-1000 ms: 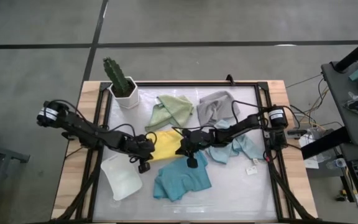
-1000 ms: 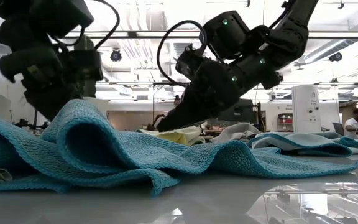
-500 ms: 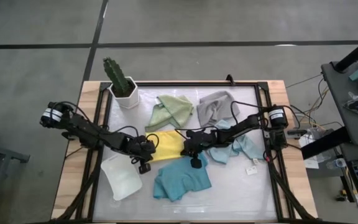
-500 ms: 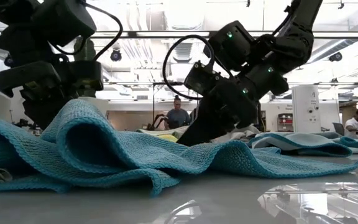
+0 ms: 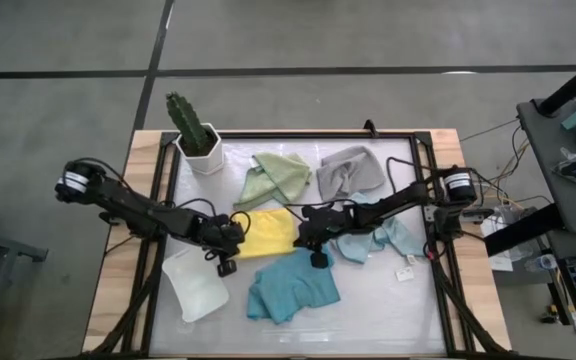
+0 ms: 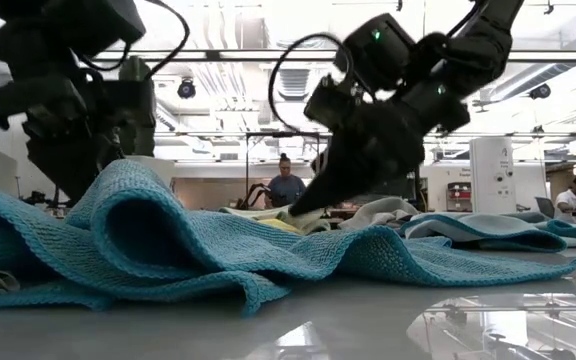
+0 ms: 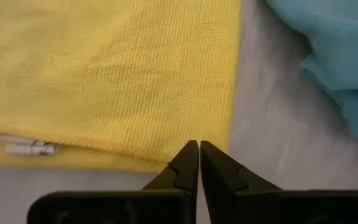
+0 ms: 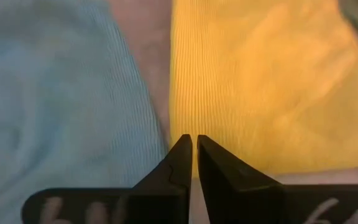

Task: Fold microfiber towels
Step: Fold the yellow microfiber towel

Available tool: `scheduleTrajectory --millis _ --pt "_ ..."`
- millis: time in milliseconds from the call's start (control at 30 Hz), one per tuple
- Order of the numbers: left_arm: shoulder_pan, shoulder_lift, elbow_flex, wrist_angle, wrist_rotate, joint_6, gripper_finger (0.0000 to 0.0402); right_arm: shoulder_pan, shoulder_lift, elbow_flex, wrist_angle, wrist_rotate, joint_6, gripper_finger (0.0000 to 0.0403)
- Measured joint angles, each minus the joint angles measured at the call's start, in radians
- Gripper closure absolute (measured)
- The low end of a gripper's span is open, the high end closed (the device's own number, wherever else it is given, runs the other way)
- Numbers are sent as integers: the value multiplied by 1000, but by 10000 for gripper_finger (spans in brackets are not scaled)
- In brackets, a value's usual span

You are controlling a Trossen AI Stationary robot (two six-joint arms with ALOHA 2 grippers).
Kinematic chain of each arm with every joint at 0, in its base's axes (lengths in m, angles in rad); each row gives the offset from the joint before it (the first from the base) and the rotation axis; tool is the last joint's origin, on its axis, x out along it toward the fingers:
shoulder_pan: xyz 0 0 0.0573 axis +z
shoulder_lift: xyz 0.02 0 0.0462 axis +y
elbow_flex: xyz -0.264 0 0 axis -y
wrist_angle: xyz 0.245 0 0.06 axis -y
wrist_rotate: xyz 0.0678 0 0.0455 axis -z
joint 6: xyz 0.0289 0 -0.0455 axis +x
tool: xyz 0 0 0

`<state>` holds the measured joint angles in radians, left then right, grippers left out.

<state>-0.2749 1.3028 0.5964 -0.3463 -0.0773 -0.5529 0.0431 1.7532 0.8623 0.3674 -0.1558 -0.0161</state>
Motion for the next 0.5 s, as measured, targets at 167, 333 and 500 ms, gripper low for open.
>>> scheduleTrajectory --millis 167,333,500 --pt "5 -77 0 -9 -102 75 398 -40 -33 0 17 27 -22 383" --pt "39 -107 -15 -4 -275 164 398 -102 -21 0 98 62 -15 383" --pt "109 -75 -39 -4 -353 189 398 -148 24 1 234 97 37 383"
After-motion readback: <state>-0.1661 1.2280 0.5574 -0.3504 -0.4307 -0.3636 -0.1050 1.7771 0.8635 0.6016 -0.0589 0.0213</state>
